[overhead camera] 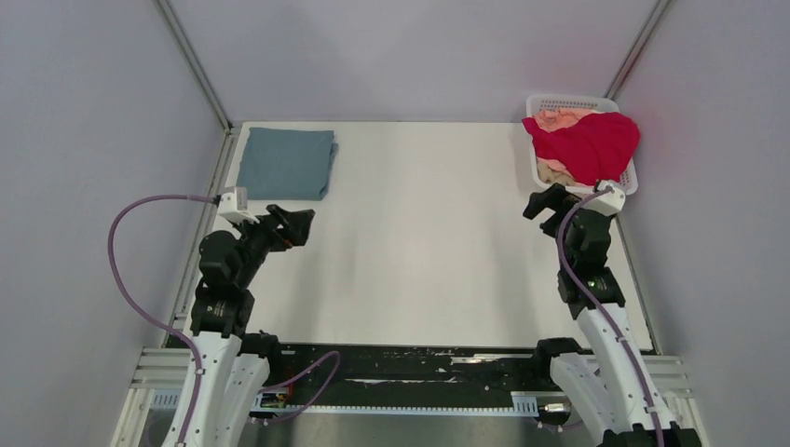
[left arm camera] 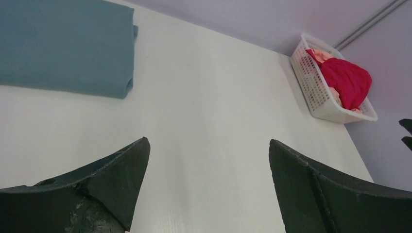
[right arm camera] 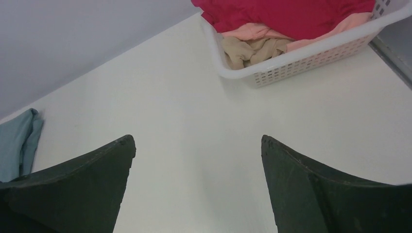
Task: Fold and stack the t-shirts
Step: Grab crumpled tshirt from bin with the right arm
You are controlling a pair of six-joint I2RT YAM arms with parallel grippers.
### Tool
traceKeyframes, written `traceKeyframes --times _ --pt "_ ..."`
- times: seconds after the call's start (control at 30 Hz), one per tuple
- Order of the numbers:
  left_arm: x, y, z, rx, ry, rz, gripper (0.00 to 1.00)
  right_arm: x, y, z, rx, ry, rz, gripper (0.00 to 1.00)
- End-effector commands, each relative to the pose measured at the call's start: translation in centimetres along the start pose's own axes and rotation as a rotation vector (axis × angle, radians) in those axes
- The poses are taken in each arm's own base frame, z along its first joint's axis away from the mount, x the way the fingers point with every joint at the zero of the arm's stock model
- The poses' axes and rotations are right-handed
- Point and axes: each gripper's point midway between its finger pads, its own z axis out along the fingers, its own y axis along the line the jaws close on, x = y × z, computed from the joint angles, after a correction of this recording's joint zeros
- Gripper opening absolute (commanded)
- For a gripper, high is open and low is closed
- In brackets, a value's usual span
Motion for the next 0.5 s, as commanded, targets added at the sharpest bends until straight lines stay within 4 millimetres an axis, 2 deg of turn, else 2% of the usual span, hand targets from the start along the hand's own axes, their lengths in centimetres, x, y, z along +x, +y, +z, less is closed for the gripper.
traceKeyframes --times 0.0,0.17,0.27,0.4,0.47 --pt "-0.7 0.5 0.0 -0.032 -0.036 -0.002 1.00 -4.8 2.2 1.9 -0.005 -0.043 -0.103 1.00" --pt "-0.4 1.7 0.1 -0.084 -0.045 -0.002 1.00 -8.6 0.5 6.5 0.225 -0.050 -0.163 1.00" --pt "-0.5 3.4 0.0 -0.177 -0.063 -0.013 1.00 -10.4 -1.1 10.4 0.266 -0.014 -0.185 1.00" --pt "-0.6 5.5 -0.2 -0.285 -0.097 -0.031 1.00 -11.2 -2.8 16.7 0.306 0.053 -0.242 1.00" --pt "-0.5 5.6 -0.2 -0.291 -0.097 -0.030 1.00 -11.2 -3.3 19.9 0.304 0.079 -0.287 1.00"
